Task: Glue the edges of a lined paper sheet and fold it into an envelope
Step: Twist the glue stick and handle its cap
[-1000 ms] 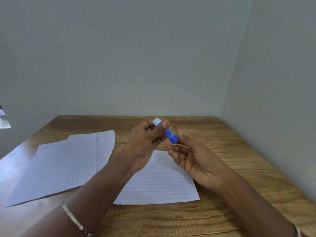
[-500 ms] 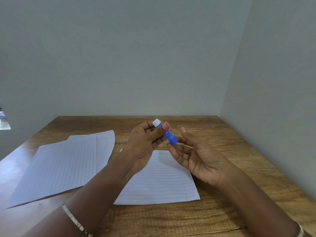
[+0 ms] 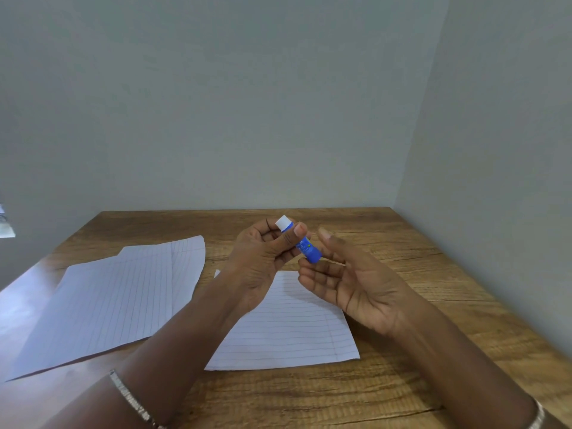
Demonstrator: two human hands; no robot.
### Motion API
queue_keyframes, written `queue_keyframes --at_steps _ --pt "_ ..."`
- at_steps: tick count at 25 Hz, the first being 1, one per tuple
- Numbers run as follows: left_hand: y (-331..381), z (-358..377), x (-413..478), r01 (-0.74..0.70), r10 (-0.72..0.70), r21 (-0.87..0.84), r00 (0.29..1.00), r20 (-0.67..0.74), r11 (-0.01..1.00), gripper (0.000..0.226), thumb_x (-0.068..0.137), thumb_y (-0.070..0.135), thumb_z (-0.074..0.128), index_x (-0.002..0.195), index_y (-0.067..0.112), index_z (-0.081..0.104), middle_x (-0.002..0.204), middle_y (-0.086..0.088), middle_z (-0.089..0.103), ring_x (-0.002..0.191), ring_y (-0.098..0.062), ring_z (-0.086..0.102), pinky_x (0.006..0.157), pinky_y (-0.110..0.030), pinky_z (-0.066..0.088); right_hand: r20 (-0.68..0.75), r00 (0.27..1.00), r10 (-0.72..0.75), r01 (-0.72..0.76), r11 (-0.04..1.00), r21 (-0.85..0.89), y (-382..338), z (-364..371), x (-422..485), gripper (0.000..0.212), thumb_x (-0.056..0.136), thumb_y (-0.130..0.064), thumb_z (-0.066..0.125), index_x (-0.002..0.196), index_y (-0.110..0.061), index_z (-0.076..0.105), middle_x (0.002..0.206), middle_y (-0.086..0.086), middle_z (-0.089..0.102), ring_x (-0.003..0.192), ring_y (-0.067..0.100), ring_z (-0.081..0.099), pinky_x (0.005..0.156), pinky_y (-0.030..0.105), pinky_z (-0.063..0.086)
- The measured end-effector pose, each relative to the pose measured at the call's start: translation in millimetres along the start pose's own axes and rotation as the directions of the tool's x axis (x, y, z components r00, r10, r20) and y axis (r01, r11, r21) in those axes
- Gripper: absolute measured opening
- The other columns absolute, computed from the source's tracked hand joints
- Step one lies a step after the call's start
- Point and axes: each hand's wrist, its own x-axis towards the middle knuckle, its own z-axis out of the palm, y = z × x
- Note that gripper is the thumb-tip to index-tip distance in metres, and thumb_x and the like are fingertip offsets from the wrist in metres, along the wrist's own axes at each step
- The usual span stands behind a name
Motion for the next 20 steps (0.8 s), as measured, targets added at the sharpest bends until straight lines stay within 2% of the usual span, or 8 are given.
queue_keyframes --at_steps 2,5,7,10,13,15,17,20 --pt "1.3 -0.8 0.1 -0.013 0.013 0.015 1.0 0.007 1.0 0.046 0.055 0.026 0.09 0.092 0.006 0.071 0.089 -0.011 0.075 0.092 -0.022 0.075 0.077 -0.025 0.059 -0.02 1.0 0.017 -0.017 1.0 -0.001 0.9 -1.3 0.9 0.034 0.083 -0.026 0.079 0.098 0.005 0.076 0.088 0.023 0.076 0.078 0.029 0.078 0.068 0.034 0.065" --pt "0.7 0.3 -1.4 -0.028 0.027 0.049 0.999 0.022 0.998 0.043 0.055 0.026 0.092 0.088 0.009 0.071 0.089 -0.011 0.075 0.092 -0.023 0.075 0.077 -0.026 0.059 0.014 0.998 -0.067 0.067 0.998 -0.017 3.8 -2.6 2.9 0.019 0.078 -0.01 0.077 0.09 0.004 0.075 0.089 0.018 0.074 0.081 0.023 0.076 0.073 0.031 0.064" --pt "-0.7 1.6 -2.6 -0.029 0.029 0.051 1.0 0.013 0.998 0.045 0.053 0.026 0.092 0.087 0.008 0.071 0.089 -0.013 0.075 0.092 -0.024 0.075 0.076 -0.026 0.059 0.005 0.987 -0.161 0.161 0.985 -0.058 5.1 -4.1 3.2 0.019 0.071 0.0 0.079 0.085 -0.001 0.067 0.085 0.015 0.07 0.078 0.019 0.074 0.08 0.031 0.064" --pt "-2.5 3.3 -4.0 -0.018 0.02 0.069 0.999 -0.027 0.997 0.052 0.051 0.028 0.092 0.091 0.005 0.069 0.092 -0.016 0.074 0.093 -0.025 0.075 0.077 -0.027 0.059 -0.03 0.937 -0.347 0.312 0.876 -0.367 8.3 -4.3 2.0 0.033 0.066 0.007 0.087 0.074 -0.011 0.06 0.07 0.003 0.068 0.067 0.012 0.068 0.073 0.023 0.06" --pt "-4.8 5.8 -5.1 -0.032 0.038 0.13 0.998 -0.046 0.991 0.057 0.05 0.031 0.092 0.094 0.005 0.068 0.088 -0.013 0.076 0.089 -0.024 0.076 0.074 -0.026 0.059 -0.026 0.885 -0.464 0.37 0.738 -0.564 9.8 -4.7 2.4 0.041 0.061 0.01 0.091 0.081 -0.01 0.061 0.073 -0.002 0.068 0.066 0.006 0.067 0.065 0.017 0.056" --pt "-4.4 6.2 -5.9 -0.05 0.058 0.156 0.997 -0.049 0.986 0.056 0.049 0.031 0.092 0.093 0.006 0.068 0.084 -0.01 0.077 0.086 -0.023 0.076 0.072 -0.025 0.059 -0.029 0.906 -0.422 0.328 0.744 -0.582 7.5 -5.9 1.3 0.049 0.058 0.005 0.094 0.097 -0.01 0.068 0.092 0.003 0.075 0.077 0.014 0.074 0.069 0.019 0.057" --pt "-2.2 4.7 -5.8 -0.059 0.068 0.178 0.997 -0.045 0.982 0.055 0.05 0.032 0.092 0.092 0.007 0.067 0.084 -0.01 0.077 0.084 -0.023 0.076 0.075 -0.027 0.059 0.002 0.945 -0.328 0.268 0.769 -0.58 5.0 -7.9 -0.8 0.052 0.064 -0.008 0.095 0.111 -0.018 0.075 0.106 0.002 0.079 0.095 0.015 0.076 0.079 0.022 0.057" --pt "0.1 3.1 -6.0 -0.078 0.092 0.245 0.995 -0.046 0.966 0.059 0.049 0.033 0.094 0.094 0.006 0.066 0.084 -0.011 0.076 0.082 -0.023 0.075 0.083 -0.036 0.06 0.109 0.947 -0.304 0.307 0.744 -0.594 4.7 -9.5 -1.0 0.025 0.085 -0.019 0.081 0.11 -0.013 0.08 0.099 0.005 0.081 0.095 0.013 0.076 0.085 0.025 0.06"
